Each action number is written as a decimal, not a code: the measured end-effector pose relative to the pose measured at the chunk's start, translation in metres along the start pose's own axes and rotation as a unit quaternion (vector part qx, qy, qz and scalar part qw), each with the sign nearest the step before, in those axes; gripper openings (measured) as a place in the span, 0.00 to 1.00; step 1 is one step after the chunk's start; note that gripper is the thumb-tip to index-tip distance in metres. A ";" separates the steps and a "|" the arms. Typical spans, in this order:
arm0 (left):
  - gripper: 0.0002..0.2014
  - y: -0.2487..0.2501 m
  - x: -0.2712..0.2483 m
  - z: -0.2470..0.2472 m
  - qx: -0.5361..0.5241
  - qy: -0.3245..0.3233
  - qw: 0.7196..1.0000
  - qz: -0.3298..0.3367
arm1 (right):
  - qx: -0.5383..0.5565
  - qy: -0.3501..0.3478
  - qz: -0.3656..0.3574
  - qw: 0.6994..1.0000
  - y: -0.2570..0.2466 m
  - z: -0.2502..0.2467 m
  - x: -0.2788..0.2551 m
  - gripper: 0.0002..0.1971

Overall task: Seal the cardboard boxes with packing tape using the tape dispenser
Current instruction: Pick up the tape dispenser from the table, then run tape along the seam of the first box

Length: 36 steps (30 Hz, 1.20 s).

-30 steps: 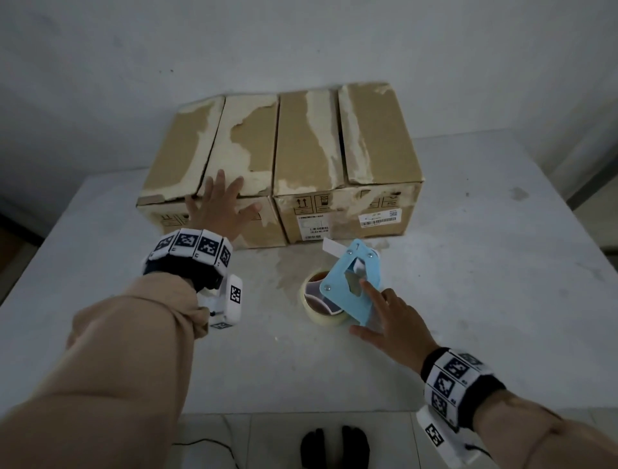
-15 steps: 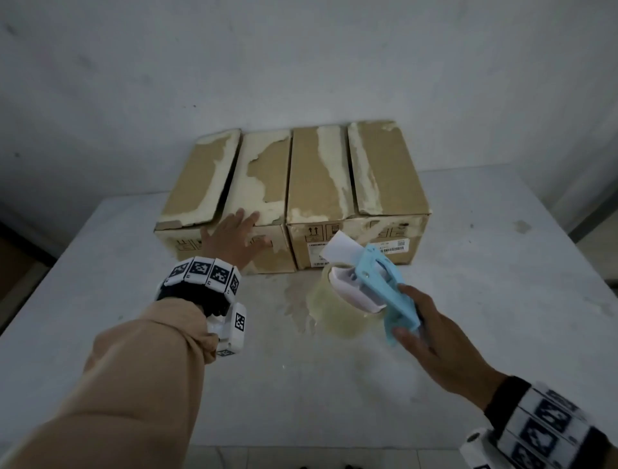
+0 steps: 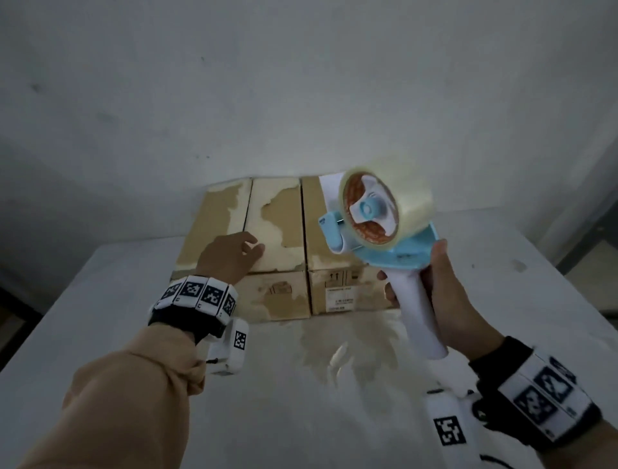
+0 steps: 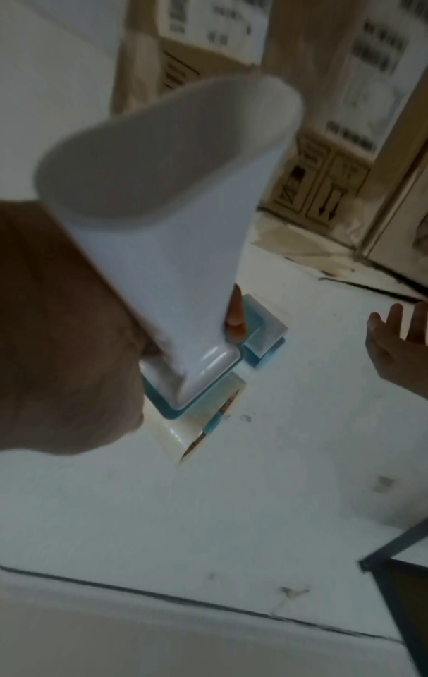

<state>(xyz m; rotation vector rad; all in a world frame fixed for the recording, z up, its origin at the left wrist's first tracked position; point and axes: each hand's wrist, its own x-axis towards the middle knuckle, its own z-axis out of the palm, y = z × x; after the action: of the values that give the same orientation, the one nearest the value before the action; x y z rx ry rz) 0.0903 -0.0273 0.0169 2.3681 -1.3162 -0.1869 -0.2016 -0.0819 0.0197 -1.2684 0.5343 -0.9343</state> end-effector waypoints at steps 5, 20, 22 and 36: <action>0.23 -0.040 0.025 -0.020 0.067 0.085 0.994 0.023 | -0.043 0.051 -0.074 0.995 0.001 0.027 0.022 0.45; 0.54 -0.118 0.066 -0.002 -0.016 -0.144 0.978 -0.149 | 0.006 0.120 -0.084 0.989 0.015 0.064 0.064 0.38; 0.58 -0.115 0.055 -0.004 -0.004 -0.163 0.976 -0.144 | -0.001 0.124 -0.097 0.988 0.014 0.067 0.067 0.38; 0.60 -0.054 -0.051 0.006 -0.008 -0.202 0.975 -0.089 | -0.070 0.066 -0.079 0.992 0.019 0.062 0.055 0.15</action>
<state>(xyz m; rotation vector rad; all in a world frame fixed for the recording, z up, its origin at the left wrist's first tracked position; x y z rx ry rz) 0.1028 0.0384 -0.0153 2.5198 -1.2577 -0.7656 -0.1171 -0.0922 0.0254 -1.3959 0.6180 -1.1346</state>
